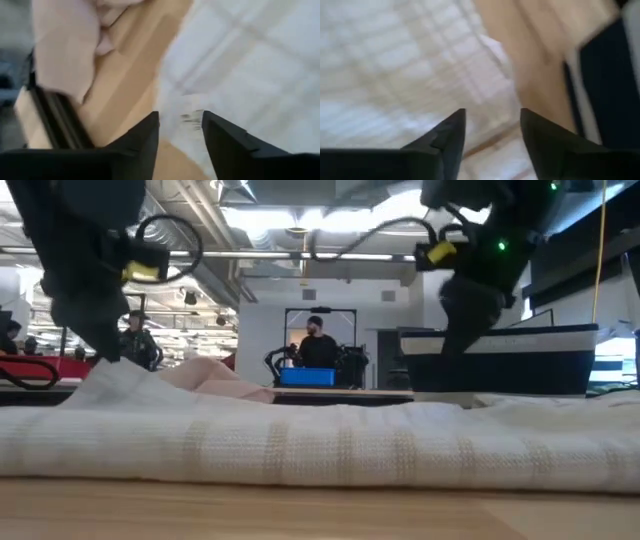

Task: Fold towel
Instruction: Fold the white with grey-stripe towel

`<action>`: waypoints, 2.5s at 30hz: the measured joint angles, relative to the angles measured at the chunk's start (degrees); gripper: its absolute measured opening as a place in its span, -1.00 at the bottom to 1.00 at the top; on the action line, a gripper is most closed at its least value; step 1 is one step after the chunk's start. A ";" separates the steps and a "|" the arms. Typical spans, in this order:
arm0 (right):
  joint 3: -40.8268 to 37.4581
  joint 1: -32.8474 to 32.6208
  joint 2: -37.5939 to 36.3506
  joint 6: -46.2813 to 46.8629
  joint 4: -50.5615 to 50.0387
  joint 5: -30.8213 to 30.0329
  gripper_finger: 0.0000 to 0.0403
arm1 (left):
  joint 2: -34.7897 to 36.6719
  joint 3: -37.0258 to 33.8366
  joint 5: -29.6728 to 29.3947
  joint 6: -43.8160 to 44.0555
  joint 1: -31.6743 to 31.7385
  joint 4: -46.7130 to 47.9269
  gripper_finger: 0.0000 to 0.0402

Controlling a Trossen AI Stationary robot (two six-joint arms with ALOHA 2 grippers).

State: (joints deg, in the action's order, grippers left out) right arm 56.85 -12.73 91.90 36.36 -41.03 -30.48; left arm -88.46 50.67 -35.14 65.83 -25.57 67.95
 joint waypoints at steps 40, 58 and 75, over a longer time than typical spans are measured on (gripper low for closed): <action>-5.04 -9.60 11.70 -12.50 46.83 2.37 0.16 | 17.80 -2.22 1.90 -17.60 13.30 -5.86 -0.35; -5.02 -8.97 14.23 -14.19 48.32 5.64 0.16 | 7.70 -11.03 36.32 -40.88 18.74 -36.72 -0.35; -5.02 -8.99 14.23 -14.19 48.58 6.12 0.16 | 8.68 -6.17 45.21 -37.35 17.82 -33.26 -0.35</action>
State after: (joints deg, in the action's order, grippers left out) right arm 51.83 -21.71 106.13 22.17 7.55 -24.36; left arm -79.78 44.50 10.07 28.48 -7.75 34.69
